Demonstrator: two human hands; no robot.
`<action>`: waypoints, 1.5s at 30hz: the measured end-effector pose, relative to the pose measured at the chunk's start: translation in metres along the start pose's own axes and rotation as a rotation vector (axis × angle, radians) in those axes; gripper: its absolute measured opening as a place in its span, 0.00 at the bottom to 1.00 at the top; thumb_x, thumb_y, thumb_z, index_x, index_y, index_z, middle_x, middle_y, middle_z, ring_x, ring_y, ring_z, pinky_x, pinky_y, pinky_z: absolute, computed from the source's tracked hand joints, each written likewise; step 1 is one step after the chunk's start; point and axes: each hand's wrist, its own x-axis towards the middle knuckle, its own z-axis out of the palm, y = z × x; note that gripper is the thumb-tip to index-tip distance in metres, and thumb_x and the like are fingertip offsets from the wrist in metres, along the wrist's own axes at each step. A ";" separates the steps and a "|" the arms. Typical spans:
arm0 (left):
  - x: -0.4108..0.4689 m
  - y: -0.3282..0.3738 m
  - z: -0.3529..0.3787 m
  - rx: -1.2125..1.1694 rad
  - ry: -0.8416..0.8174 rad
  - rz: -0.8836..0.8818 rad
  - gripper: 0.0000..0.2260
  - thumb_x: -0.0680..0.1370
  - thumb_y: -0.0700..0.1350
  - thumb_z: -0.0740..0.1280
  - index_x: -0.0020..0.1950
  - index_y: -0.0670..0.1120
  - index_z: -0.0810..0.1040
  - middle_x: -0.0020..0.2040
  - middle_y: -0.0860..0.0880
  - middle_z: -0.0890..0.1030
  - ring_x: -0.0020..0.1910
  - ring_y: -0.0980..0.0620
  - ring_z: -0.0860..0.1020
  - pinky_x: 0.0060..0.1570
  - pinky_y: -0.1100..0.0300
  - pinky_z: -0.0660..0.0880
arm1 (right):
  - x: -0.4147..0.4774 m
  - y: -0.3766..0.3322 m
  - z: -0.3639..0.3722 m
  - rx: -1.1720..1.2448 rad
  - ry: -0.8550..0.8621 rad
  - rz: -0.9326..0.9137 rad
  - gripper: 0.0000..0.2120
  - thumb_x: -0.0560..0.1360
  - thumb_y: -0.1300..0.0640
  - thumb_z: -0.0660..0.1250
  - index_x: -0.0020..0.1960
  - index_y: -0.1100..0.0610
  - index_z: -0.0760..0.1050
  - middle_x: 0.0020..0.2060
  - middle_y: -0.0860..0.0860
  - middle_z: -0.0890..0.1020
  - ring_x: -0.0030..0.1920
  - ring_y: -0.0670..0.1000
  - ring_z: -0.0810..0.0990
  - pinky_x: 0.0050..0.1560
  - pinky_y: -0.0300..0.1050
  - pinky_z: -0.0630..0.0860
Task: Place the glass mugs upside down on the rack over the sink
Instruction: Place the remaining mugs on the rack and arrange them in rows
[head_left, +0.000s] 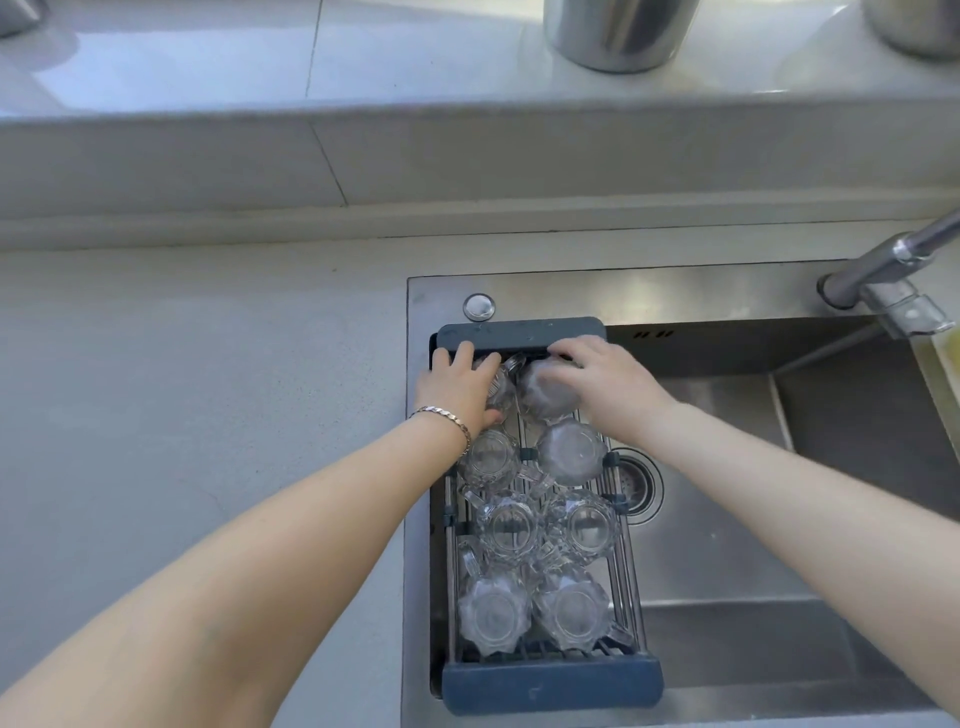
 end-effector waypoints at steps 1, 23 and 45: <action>0.000 0.000 0.000 -0.007 0.002 -0.002 0.31 0.74 0.54 0.67 0.72 0.51 0.57 0.68 0.43 0.63 0.64 0.40 0.64 0.55 0.51 0.72 | -0.007 -0.002 0.005 0.116 0.057 0.184 0.26 0.71 0.65 0.65 0.68 0.56 0.67 0.67 0.59 0.68 0.67 0.61 0.66 0.62 0.53 0.67; -0.056 -0.003 0.002 -0.262 0.108 0.228 0.25 0.74 0.38 0.62 0.71 0.46 0.63 0.71 0.46 0.66 0.69 0.47 0.64 0.70 0.53 0.64 | -0.041 -0.034 0.025 0.580 0.066 0.755 0.36 0.69 0.42 0.69 0.70 0.56 0.61 0.65 0.58 0.71 0.62 0.59 0.73 0.59 0.51 0.72; -0.066 0.022 0.009 -0.201 -0.069 -0.143 0.24 0.72 0.51 0.70 0.64 0.49 0.67 0.64 0.41 0.66 0.59 0.40 0.71 0.52 0.49 0.75 | -0.114 -0.022 -0.039 0.331 0.107 0.310 0.34 0.65 0.59 0.73 0.68 0.49 0.66 0.66 0.46 0.73 0.59 0.54 0.70 0.60 0.48 0.69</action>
